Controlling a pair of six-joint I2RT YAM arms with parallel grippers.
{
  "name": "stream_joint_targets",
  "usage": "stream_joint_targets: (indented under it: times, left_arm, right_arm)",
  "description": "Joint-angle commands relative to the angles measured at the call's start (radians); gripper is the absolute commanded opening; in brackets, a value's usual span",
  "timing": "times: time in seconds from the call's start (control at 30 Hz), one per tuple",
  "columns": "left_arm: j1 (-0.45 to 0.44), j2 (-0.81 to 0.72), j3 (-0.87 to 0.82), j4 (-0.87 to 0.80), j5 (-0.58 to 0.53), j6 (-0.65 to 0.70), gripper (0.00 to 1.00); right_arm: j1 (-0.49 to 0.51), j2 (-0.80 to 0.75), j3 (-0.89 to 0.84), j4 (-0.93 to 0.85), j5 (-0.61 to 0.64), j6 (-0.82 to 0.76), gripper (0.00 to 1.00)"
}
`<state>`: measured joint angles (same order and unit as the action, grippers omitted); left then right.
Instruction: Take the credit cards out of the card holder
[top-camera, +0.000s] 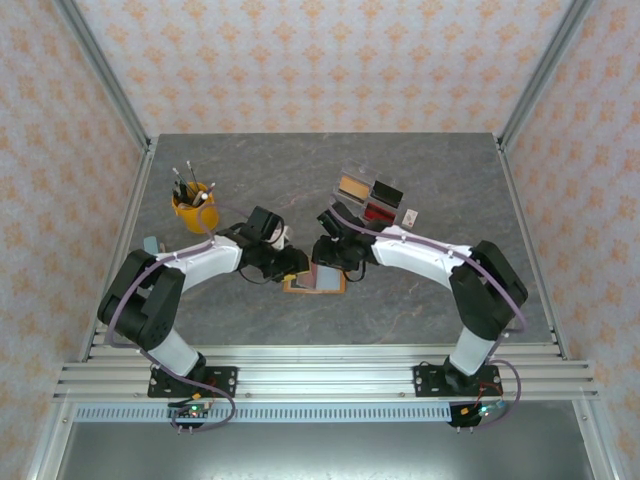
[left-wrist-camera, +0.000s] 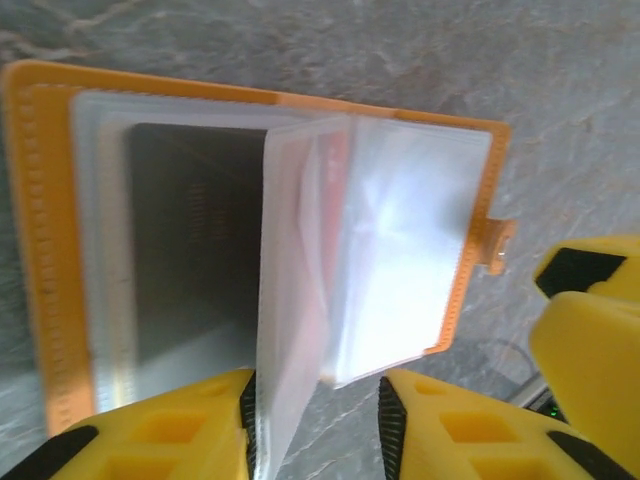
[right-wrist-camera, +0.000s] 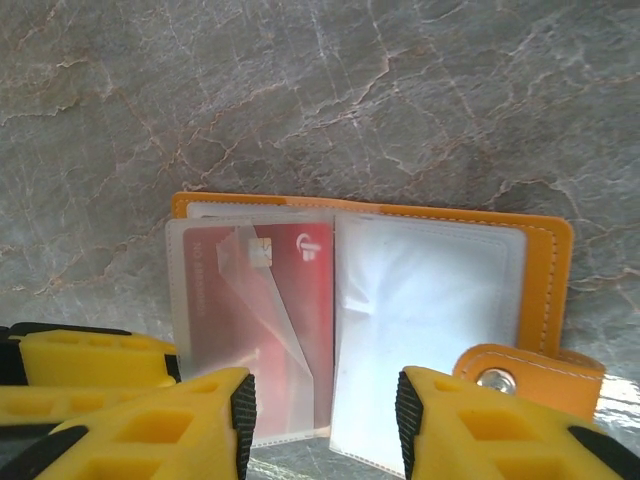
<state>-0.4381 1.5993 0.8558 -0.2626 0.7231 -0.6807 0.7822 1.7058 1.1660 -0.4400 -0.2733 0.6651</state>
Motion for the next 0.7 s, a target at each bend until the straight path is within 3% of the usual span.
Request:
stream_joint_targets:
  times: [0.0,0.4,0.53,0.67]
  left_arm:
    - [-0.020,-0.022,0.008,0.066,0.061,-0.025,0.41]
    - [-0.125,0.054,0.073,0.144,0.025,-0.100,0.48]
    - [-0.125,0.072,0.071,0.175,0.026,-0.129,0.48]
    - [-0.122,0.050,0.079,0.103,-0.012,-0.098,0.47]
  right_arm:
    - [-0.009,-0.053,-0.015,-0.007,0.065,0.022,0.43]
    - [-0.029,-0.192,-0.087,-0.071,0.267,0.077,0.43]
    - [-0.029,-0.202,-0.084,-0.085,0.271,0.071,0.43]
    - [-0.027,-0.191,-0.076,-0.060,0.213,0.033,0.40]
